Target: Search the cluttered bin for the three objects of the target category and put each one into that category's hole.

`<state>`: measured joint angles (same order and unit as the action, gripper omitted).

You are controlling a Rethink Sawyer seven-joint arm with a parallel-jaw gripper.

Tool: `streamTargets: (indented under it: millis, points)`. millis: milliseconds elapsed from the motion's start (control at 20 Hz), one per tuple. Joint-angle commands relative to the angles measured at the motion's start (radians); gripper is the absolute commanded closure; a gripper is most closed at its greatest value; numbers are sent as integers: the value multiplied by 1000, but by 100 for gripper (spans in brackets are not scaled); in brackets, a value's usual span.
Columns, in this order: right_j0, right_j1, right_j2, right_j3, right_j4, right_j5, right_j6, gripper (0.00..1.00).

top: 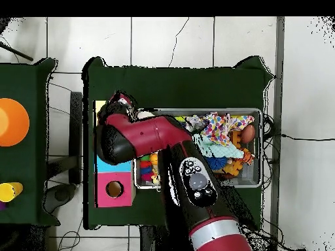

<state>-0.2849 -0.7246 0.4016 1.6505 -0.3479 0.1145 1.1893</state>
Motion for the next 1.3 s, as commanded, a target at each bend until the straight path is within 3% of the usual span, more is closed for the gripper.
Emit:
streamTargets:
  millis: [50,800,1300]
  points:
    - [-39,29,91,52,25,77,121,0]
    - [-6,24,60,51,31,66,160,0]
    - [-36,23,90,63,30,70,142,0]
